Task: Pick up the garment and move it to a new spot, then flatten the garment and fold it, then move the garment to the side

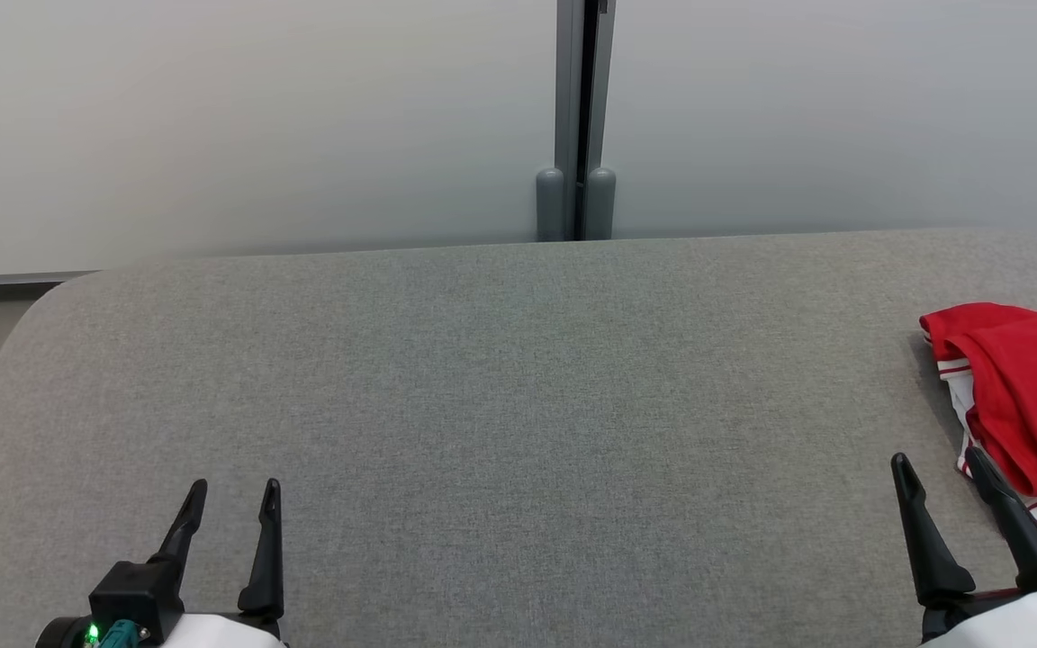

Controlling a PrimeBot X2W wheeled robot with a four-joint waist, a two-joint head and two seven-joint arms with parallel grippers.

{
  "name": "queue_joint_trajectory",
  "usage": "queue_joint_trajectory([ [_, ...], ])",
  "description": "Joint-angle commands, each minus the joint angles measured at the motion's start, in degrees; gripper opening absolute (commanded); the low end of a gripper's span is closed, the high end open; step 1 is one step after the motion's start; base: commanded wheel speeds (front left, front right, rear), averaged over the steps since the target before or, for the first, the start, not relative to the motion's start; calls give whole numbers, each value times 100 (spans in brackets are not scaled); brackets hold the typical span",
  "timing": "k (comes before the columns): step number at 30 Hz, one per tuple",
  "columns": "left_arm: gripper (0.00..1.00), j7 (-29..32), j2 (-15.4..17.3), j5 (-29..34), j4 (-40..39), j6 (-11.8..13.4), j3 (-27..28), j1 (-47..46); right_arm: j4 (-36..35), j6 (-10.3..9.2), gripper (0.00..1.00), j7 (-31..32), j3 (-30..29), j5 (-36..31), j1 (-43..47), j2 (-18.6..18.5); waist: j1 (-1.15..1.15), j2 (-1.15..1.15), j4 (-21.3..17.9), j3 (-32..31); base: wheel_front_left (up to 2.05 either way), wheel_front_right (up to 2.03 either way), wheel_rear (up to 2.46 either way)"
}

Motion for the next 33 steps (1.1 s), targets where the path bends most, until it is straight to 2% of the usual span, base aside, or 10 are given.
queue_joint_trajectory([
  [1,100,-29,30,-28,14,30,-7,-111,-4,0,100,9,-7,8,-1,-34,0,0,5,1,0,0,0],
  [2,0,-4,0,-2,22,-2,-20,-9,7,0,0,-2,5,8,0,0,0,0,5,1,0,0,0],
  [5,0,13,-75,-17,163,-5,-57,100,160,0,0,-2,48,29,54,73,0,0,4,2,0,0,0],
  [16,0,304,-191,-1113,211,-179,204,-70,480,0,0,-18,-22,1190,-192,130,0,0,-17,19,0,0,0],
  [33,0,651,-337,-2482,254,-395,513,-269,892,0,0,-26,-122,2619,-510,209,0,0,-47,44,0,0,0],
])
